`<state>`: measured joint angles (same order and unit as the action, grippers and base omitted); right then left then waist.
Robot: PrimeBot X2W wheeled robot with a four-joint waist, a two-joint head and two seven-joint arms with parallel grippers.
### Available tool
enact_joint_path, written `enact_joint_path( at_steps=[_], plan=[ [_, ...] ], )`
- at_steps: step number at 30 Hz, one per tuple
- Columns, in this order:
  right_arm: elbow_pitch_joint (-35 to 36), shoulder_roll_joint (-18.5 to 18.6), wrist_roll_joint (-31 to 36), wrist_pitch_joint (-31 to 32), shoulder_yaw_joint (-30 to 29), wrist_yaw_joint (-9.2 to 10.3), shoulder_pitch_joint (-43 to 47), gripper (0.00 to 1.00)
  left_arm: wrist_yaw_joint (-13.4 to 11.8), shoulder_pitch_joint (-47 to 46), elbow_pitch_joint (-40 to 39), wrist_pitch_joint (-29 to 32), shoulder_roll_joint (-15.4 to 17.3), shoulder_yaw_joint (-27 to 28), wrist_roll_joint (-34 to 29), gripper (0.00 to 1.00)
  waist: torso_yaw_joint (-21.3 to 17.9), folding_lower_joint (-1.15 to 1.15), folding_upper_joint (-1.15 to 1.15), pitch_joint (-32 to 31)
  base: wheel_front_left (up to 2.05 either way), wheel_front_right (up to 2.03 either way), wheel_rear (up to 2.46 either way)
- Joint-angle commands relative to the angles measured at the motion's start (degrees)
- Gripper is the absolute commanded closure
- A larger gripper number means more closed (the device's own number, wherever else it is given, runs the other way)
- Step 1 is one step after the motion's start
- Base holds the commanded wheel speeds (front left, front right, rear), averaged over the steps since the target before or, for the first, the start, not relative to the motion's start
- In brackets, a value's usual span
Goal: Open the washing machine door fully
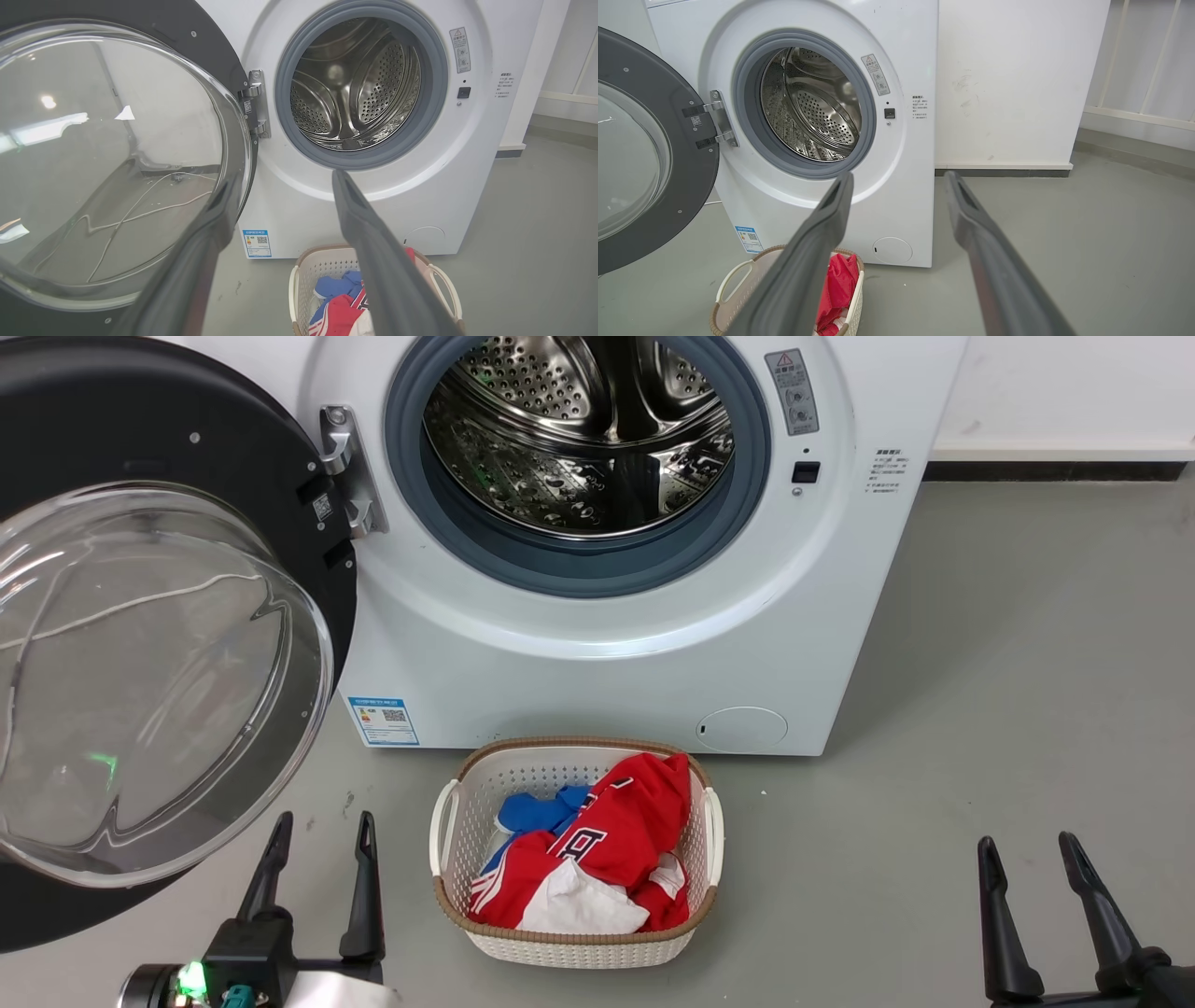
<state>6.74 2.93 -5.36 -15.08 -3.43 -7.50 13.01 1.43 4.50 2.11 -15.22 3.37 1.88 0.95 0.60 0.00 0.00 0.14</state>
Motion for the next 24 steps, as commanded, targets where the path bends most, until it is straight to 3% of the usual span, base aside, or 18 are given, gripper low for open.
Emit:
enact_joint_path(
  at_steps=[1, 12, 13, 17, 24],
  plan=[
    [-0.15, -0.10, -0.35, -0.13, 0.04, 0.01, 0.72, 0.00, -0.27, 0.69, 0.13, 0.13, -0.04, -0.08, -0.04, 0.00, -0.08, 0.00, 0.00, -0.05, 0.00, 0.00, 0.00],
    [-0.24, -0.10, -0.72, -0.13, -0.11, 0.01, 0.83, 0.00, -0.50, 1.36, 1.70, 0.13, 0.03, 0.48, 0.37, 0.00, -0.21, 0.00, 0.00, -0.49, 0.00, 0.00, 0.00],
    [-0.28, 0.00, -0.37, 0.00, -0.04, 0.00, 0.23, 1.00, -0.50, 0.95, 1.72, 0.00, -0.07, 0.48, 0.63, 1.00, -0.22, 0.00, 0.00, -0.49, 0.00, 0.00, 0.00],
    [-2.14, -0.01, -0.73, 0.09, 0.23, 0.00, 0.29, 1.00, -0.46, 1.29, 4.01, 0.18, -0.41, 0.50, 1.21, 1.00, -0.22, 0.00, 0.00, -0.51, 0.00, 0.00, 0.00],
    [-3.65, 0.58, -9.84, 1.55, 0.65, 0.00, -1.44, 1.00, 0.18, -0.34, 5.23, 2.74, -0.41, 1.38, 9.87, 1.00, -0.24, 0.00, 0.00, -0.48, 0.00, 0.00, 0.00]
  ],
)
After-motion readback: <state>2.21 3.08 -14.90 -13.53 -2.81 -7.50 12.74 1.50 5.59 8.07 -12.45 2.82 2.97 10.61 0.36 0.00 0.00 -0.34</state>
